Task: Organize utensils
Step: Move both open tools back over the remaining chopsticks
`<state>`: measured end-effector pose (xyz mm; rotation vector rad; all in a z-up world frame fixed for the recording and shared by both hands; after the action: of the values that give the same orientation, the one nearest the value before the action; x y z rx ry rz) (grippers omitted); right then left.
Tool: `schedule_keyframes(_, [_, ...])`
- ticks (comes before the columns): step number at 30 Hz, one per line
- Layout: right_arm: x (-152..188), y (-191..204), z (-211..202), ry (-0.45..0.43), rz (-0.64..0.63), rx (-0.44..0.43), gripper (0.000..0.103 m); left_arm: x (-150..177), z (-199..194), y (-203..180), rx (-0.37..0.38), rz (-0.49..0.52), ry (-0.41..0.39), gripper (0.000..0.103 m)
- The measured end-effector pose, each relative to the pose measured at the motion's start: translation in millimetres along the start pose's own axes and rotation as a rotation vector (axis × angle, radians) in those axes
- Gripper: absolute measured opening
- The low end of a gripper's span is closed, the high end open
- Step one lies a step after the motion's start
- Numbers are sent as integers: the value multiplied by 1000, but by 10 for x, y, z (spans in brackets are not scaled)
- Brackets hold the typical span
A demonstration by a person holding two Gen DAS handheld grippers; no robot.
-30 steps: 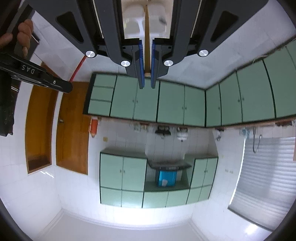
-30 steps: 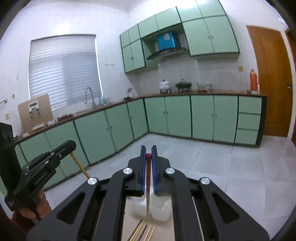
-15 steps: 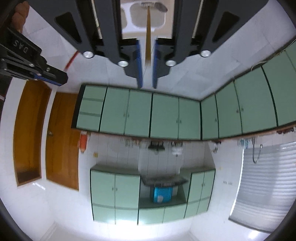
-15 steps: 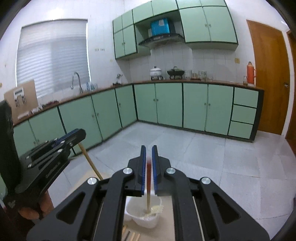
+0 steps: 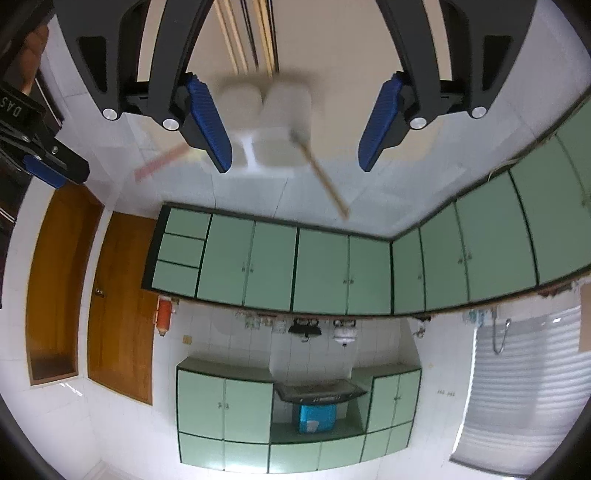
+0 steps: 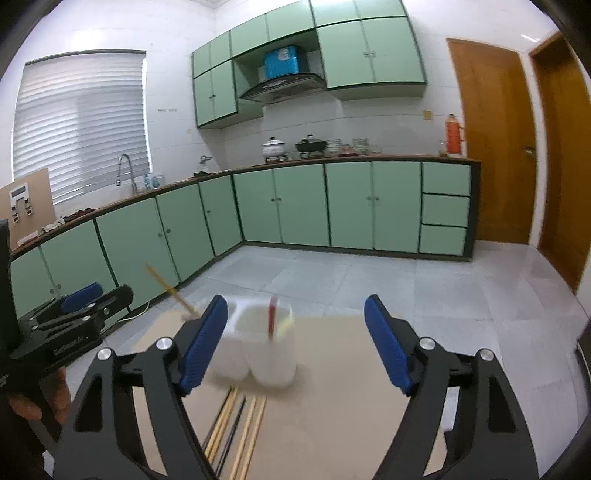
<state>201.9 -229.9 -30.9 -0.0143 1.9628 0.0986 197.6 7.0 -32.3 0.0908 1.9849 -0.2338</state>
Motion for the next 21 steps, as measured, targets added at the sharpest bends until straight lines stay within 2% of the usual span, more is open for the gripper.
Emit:
schedule_keyframes(3, [352,31,-214,13,-4,26,76,419,-189,-21,-8,11,50,70])
schedule_keyframes(9, [1205,152,-536,140,-21,22,74,1146,-461,8,-34,-23,151,70])
schedule_keyframes(13, [1593,283,-630,198,-55,19,64,1473,-516,53,-45,-57,179,70])
schedule_keyframes(16, [1809,370,-624,240,-82,17,58,1657,-488,24,-67,-21,222,70])
schedule_keyframes(21, [2075,469,-599,306,-72,-12,49,1834,-478,5,-60,6,265,69])
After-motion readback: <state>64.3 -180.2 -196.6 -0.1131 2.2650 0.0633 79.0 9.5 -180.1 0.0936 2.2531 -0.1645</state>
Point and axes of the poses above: each gripper's, at about its wrist camera, not at the fingertips, and z roughly the way its jaws point, y to its left, x to its underside, the point moved 3 cm from there along z, roughly the way its jaws point, and after that the axes turned 6 degrees about x, right-handed, at the moved point
